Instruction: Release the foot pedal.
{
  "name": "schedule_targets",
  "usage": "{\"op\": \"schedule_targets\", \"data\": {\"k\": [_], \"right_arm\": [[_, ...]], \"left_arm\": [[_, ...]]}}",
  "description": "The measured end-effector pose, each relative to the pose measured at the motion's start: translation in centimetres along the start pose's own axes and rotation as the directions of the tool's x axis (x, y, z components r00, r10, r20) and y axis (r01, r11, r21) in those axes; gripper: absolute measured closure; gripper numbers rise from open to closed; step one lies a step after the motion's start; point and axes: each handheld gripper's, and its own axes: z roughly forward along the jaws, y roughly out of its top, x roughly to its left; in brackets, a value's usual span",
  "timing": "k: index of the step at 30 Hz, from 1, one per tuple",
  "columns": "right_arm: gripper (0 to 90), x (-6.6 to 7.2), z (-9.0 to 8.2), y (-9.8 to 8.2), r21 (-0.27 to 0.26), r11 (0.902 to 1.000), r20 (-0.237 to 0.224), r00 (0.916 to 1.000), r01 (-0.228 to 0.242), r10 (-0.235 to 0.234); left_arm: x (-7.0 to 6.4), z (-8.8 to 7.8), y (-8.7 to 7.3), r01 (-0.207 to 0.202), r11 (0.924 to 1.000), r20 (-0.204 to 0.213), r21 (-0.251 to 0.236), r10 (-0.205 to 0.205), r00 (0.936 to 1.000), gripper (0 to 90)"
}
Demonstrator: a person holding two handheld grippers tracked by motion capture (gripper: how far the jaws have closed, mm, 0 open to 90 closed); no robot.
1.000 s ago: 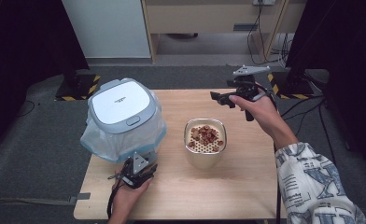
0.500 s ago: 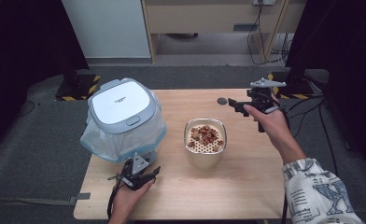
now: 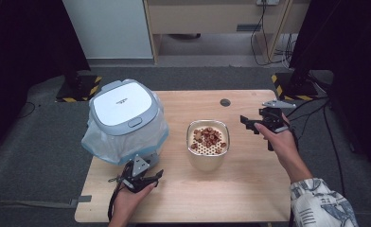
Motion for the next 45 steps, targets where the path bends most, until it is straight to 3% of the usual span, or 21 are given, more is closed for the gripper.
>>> {"op": "schedule_targets", "data": {"k": [8,16,25,30,36,41,45], "right_arm": [[10.7,-0.1,-0.1,-2.4,0.031,0.9994,0.010,0.9999,-0.014,0.014],[10.4,0.8,0.0,-4.9,0.062,0.9980,0.010,0.9999,-0.008,0.007],[9.6,0.7,0.8,-8.1,0.123,0.9912,0.073,0.9966,-0.048,0.039],[9.5,0.4,1.5,-9.3,0.171,0.9821,0.128,0.9902,-0.078,0.056],[9.3,0.0,2.0,-9.8,0.204,0.9749,0.156,0.9860,-0.089,0.057],[9.6,-0.7,2.2,-10.3,0.203,0.9674,0.220,0.9698,-0.152,0.106],[9.6,-0.8,2.7,-10.8,0.222,0.9616,0.238,0.9652,-0.162,0.107]], "left_arm": [[0.2,-0.2,-0.1,0.002,1.0000,0.003,0.000,-0.002,1.0000,30.3],[0.4,-0.5,-0.1,0.001,1.0000,0.009,0.000,-0.001,1.0000,29.1],[0.7,-0.7,-0.3,0.011,0.9999,0.006,-0.005,-0.011,0.9999,28.3],[0.8,-0.8,-0.3,0.015,0.9999,0.002,-0.007,-0.015,0.9999,28.3],[0.8,-0.8,-0.3,0.016,0.9999,0.000,-0.007,-0.016,0.9999,28.3],[0.9,-0.8,-0.3,0.015,0.9999,-0.002,-0.005,-0.015,0.9999,28.2],[0.9,-0.8,-0.3,0.017,0.9998,-0.005,-0.001,-0.017,0.9998,28.2]]}}
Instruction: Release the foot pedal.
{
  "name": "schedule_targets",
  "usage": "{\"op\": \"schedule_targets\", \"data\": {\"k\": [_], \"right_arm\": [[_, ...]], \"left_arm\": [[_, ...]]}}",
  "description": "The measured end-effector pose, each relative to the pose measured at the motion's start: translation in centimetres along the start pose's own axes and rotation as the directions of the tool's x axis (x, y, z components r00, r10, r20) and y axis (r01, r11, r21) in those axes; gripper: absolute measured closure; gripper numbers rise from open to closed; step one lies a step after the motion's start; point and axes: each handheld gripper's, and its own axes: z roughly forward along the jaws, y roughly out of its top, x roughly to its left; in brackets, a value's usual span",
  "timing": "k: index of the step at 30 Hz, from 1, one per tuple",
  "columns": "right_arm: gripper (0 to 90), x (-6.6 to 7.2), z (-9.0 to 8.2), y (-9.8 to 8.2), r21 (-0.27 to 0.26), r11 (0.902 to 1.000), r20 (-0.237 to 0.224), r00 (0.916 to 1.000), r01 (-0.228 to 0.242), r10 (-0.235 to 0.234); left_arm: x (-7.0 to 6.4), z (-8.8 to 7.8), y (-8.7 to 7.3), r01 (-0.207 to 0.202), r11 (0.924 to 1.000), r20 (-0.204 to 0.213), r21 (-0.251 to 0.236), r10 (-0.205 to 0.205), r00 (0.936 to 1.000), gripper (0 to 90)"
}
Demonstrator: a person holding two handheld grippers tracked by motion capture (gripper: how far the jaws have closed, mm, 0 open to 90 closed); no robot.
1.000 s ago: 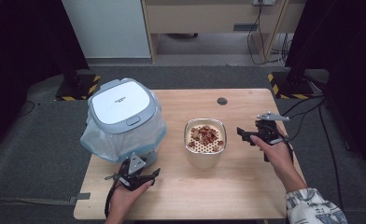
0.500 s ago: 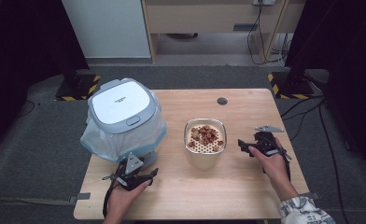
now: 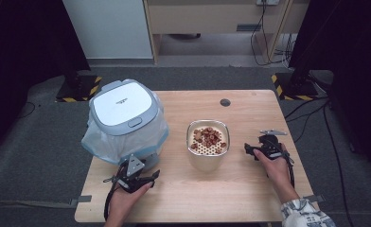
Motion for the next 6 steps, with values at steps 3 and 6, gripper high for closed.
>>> {"op": "schedule_targets", "data": {"k": [3,6], "right_arm": [[9.6,-0.08,0.34,-0.20,0.008,1.0000,0.013,0.9999,-0.001,0.001],[9.4,-0.22,0.65,-0.46,0.015,0.9999,0.029,0.9996,0.006,-0.006]], "left_arm": [[0.00,0.00,0.00,0.000,1.0000,-0.002,0.002,0.000,1.0000,28.2],[0.00,0.03,0.00,0.000,1.0000,-0.003,0.002,0.000,1.0000,28.2]]}}
